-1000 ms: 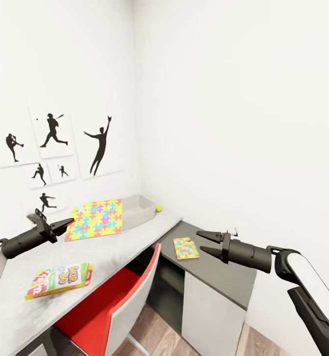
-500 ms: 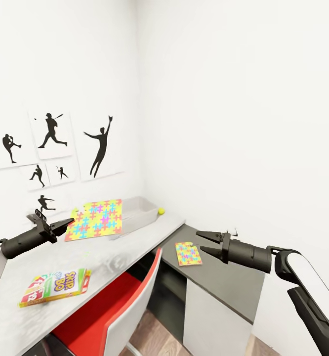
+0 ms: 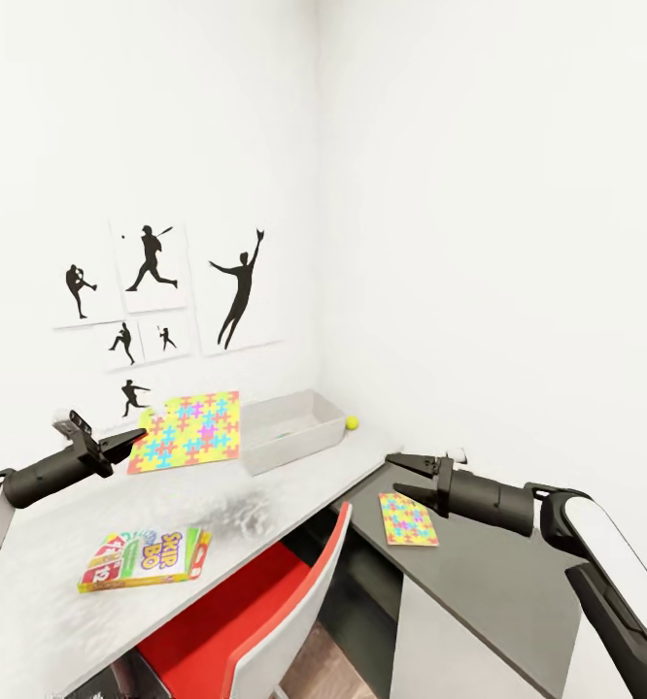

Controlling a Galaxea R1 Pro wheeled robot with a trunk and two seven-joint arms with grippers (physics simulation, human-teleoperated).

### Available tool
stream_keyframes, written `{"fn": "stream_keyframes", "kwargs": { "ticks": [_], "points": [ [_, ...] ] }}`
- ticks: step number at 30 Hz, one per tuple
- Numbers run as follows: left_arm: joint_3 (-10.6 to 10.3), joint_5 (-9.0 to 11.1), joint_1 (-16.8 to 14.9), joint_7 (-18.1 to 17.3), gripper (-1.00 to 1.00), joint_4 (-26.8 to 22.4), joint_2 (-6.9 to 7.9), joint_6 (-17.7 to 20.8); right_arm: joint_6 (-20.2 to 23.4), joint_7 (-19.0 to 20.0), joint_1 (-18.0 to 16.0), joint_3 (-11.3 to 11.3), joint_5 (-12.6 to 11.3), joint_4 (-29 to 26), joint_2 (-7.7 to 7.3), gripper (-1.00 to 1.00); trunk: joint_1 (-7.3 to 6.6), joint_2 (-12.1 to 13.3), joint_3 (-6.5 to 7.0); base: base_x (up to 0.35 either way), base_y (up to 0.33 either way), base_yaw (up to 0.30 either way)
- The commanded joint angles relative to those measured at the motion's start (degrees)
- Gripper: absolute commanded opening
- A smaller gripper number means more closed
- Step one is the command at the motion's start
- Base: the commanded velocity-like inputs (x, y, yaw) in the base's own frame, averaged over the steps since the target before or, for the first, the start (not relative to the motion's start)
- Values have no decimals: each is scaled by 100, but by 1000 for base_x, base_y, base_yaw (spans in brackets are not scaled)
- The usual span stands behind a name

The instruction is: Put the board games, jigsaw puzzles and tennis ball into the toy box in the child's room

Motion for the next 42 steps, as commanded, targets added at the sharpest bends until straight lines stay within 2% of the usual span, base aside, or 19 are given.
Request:
{"fn": "stream_keyframes", "kwargs": {
  "ticks": [1, 12, 32, 42],
  "points": [
    [3, -8, -2, -26, -100, 2, 0, 61, 4, -55, -2, 4, -58, -3, -4, 100, 2, -4, 0, 39, -8, 278],
    [3, -8, 18, -4, -100, 2, -1, 55, 7, -50, -2, 4, -58, -3, -6, 100, 2, -4, 21, 199, -5, 223],
    [3, 0, 33, -9, -100, 2, -1, 54, 8, -49, -2, 4, -58, -3, -6, 100, 2, -4, 46, 280, -14, -45],
    [3, 0, 33, -15, -100, 4, -1, 54, 5, -46, -2, 4, -58, -3, -4, 100, 2, -4, 46, 132, -13, -21]
  ]
}}
